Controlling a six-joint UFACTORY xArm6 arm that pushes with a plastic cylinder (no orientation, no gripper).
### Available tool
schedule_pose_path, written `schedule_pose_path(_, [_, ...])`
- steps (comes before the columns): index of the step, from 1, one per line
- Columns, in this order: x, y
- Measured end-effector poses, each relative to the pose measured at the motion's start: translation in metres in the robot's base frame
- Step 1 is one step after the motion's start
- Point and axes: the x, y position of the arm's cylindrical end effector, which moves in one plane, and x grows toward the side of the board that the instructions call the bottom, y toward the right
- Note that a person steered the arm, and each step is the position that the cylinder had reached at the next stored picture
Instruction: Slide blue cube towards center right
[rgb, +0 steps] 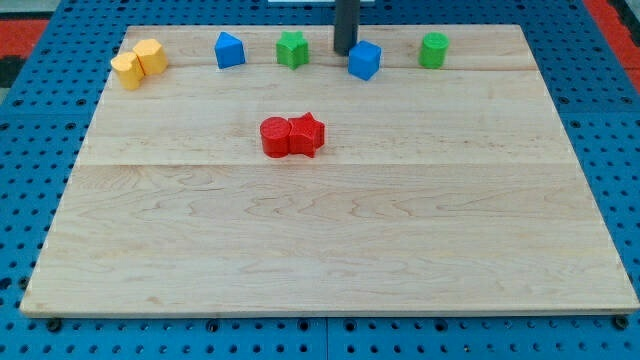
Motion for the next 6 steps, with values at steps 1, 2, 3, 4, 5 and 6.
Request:
schedule_pose_path(1, [0.031, 0.008])
schedule_pose_path(2, [0.009, -0.013])
schedule_pose_path(3, [-0.018, -0.002])
schedule_pose_path(4, [-0.020, 0.045])
schedule_pose_path(5, [0.034, 0.082])
schedule_pose_path(6, [0.091, 0.117])
